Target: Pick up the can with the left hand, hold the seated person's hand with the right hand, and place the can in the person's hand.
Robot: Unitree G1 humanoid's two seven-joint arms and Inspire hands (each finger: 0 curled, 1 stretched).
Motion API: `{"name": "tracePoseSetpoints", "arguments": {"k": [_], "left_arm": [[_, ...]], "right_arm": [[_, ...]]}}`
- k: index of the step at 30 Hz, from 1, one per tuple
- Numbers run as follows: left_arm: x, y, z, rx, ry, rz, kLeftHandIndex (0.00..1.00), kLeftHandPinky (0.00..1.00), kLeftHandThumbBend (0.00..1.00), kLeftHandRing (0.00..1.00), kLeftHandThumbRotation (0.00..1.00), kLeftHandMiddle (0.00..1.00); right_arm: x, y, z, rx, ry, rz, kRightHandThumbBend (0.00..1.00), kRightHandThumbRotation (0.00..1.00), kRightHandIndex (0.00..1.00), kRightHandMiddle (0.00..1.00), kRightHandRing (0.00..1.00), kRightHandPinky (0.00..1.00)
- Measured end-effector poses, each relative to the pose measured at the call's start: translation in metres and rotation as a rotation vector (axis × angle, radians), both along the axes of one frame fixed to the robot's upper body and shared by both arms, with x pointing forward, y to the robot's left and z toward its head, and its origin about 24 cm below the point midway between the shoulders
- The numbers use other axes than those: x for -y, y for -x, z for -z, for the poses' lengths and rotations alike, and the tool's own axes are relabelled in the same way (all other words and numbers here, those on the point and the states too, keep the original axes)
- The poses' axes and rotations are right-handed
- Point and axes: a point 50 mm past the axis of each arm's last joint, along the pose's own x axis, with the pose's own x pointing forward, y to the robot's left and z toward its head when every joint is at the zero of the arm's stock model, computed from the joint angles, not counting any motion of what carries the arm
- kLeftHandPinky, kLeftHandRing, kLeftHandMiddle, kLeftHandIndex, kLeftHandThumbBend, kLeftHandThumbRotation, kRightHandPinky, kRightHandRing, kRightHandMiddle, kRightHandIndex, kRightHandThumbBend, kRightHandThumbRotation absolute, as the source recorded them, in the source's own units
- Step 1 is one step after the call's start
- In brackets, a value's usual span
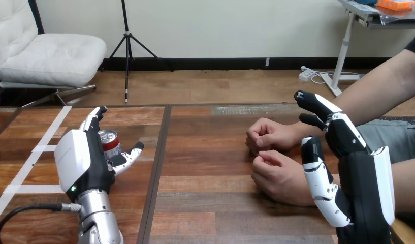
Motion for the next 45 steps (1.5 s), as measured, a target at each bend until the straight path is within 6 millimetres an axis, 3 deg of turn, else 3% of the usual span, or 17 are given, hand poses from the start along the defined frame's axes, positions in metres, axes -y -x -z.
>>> {"name": "tracePoseSetpoints", "arguments": {"k": [45], "left_arm": [[0.0045,0.0087,0.0002,0.112,0.091,-0.028,0.83,0.69,0.73,0.79,0.21,0.84]], "right_arm": [[-0.0017,0.0009,0.0015,-0.015,0.018,-0.026,0.31,0.74,0.81,0.83,0.85,0.83]]}}
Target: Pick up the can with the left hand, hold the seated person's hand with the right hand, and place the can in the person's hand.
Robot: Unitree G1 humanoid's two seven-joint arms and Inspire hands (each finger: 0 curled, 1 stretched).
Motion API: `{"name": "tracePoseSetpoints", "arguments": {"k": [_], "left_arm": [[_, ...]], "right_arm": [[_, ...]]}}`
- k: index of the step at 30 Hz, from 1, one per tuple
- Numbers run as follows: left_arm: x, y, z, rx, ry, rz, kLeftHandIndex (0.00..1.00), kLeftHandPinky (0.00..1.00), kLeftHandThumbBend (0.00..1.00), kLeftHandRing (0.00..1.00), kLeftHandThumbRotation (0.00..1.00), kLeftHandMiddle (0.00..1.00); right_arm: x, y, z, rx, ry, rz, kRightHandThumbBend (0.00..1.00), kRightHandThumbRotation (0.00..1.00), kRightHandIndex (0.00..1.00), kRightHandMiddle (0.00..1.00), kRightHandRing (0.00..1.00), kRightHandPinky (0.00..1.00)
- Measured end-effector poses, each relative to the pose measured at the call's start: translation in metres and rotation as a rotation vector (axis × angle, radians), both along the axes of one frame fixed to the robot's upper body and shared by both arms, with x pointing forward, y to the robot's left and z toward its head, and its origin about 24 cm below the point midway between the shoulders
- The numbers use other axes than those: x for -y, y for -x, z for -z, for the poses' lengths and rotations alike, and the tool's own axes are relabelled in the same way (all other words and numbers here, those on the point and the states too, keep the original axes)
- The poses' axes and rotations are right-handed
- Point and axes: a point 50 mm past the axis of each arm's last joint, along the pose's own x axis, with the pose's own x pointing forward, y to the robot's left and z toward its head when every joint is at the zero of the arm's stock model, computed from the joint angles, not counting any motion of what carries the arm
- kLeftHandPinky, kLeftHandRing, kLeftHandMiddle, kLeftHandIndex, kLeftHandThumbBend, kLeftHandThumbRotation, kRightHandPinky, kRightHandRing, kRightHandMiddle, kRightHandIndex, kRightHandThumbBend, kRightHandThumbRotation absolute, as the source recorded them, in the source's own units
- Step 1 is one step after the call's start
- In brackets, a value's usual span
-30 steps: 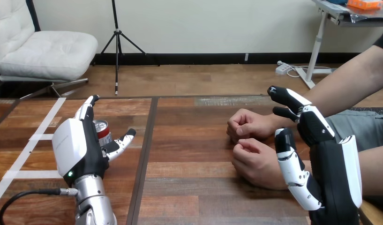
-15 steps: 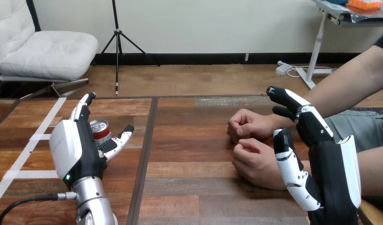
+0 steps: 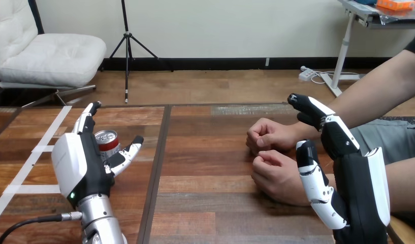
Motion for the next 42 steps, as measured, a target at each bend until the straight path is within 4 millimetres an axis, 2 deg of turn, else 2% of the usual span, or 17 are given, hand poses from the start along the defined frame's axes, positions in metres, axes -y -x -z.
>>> {"name": "tracePoseSetpoints", "arguments": {"k": [19,42], "left_arm": [[-0.007,0.003,0.013,-0.068,0.024,-0.045,0.79,0.65,0.74,0.76,0.16,0.8],[-0.01,-0.001,0.016,-0.109,0.003,-0.069,0.82,0.67,0.72,0.78,0.23,0.83]], "right_arm": [[0.0,0.0,0.0,-0.004,0.005,-0.005,0.31,0.75,0.8,0.84,0.86,0.83],[0.0,0.0,0.0,-0.004,0.004,-0.007,0.28,0.72,0.8,0.83,0.86,0.82]]}}
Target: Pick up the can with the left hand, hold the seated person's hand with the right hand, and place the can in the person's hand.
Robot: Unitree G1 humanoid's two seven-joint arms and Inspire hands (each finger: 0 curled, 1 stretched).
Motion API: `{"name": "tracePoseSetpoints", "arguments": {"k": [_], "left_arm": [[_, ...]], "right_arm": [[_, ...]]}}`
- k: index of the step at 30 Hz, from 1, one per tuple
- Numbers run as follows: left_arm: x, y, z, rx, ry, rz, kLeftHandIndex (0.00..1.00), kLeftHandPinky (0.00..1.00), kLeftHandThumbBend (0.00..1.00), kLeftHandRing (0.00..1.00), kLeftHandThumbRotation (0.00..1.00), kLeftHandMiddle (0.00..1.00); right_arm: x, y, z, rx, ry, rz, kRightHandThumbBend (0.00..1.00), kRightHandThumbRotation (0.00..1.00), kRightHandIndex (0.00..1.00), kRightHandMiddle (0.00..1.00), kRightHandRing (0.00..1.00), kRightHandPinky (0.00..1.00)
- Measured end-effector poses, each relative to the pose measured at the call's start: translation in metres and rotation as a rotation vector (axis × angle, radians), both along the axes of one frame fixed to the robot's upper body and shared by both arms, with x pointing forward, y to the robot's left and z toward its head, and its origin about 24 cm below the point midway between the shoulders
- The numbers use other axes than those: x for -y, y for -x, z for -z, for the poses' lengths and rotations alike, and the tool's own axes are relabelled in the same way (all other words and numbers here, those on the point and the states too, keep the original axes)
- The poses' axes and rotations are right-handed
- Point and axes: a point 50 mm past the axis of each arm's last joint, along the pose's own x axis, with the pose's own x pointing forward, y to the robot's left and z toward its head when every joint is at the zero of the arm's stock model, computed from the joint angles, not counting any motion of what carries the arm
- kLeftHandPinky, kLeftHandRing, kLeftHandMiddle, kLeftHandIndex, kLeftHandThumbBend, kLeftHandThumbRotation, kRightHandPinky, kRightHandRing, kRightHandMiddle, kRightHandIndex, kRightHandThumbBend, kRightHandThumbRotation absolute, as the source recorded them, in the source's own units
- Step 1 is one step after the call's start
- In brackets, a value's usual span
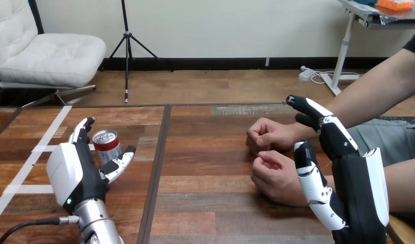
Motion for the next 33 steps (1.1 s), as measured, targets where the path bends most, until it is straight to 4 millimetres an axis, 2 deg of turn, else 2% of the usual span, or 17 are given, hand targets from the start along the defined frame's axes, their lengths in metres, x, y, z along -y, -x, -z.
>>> {"name": "tracePoseSetpoints", "arguments": {"k": [22,33], "left_arm": [[0.0006,0.0004,0.0048,-0.043,-0.046,0.019,0.82,0.69,0.71,0.79,0.25,0.83],[0.0004,0.0007,0.0066,-0.061,-0.049,0.024,0.83,0.69,0.7,0.79,0.27,0.84]], "right_arm": [[0.0001,0.0017,0.0018,-0.009,0.043,0.006,0.28,0.73,0.79,0.82,0.85,0.82],[0.0044,0.0035,0.0031,-0.018,0.05,0.023,0.28,0.7,0.78,0.81,0.84,0.8]]}}
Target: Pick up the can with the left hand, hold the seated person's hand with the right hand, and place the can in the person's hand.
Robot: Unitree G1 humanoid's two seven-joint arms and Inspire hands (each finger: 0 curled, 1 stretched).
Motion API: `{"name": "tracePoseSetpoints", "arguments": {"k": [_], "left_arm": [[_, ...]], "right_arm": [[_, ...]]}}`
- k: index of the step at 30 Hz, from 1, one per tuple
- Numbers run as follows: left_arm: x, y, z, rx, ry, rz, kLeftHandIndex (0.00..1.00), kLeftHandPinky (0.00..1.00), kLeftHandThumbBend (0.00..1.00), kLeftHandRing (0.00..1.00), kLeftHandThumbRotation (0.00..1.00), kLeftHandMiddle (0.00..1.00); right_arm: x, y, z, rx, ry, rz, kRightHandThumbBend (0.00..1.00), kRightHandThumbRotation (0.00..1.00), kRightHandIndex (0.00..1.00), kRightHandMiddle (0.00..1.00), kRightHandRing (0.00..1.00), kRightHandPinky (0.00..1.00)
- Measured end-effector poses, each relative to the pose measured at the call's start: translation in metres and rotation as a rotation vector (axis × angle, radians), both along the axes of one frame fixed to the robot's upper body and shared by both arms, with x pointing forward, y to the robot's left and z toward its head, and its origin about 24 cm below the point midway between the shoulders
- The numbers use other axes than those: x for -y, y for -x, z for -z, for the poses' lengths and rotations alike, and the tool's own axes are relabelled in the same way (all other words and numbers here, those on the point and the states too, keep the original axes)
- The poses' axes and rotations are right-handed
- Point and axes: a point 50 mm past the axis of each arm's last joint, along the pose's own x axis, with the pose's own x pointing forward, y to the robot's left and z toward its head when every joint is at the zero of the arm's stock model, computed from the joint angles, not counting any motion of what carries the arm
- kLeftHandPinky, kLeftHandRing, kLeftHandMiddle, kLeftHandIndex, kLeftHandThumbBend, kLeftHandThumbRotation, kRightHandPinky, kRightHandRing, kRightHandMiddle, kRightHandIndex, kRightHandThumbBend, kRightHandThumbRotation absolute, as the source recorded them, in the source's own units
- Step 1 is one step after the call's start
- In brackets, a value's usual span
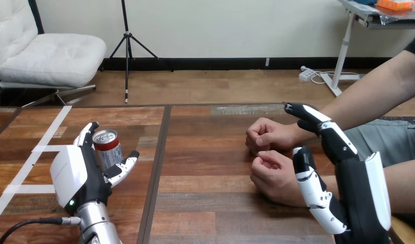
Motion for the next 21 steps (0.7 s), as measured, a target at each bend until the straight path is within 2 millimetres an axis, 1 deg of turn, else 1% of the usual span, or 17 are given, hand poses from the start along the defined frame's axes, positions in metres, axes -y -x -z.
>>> {"name": "tracePoseSetpoints", "arguments": {"k": [21], "left_arm": [[-0.0019,-0.0051,-0.0029,-0.016,-0.012,0.004,0.82,0.69,0.7,0.78,0.29,0.83]], "right_arm": [[0.0053,0.0003,-0.0004,0.001,0.012,0.019,0.3,0.67,0.78,0.81,0.83,0.79]]}}
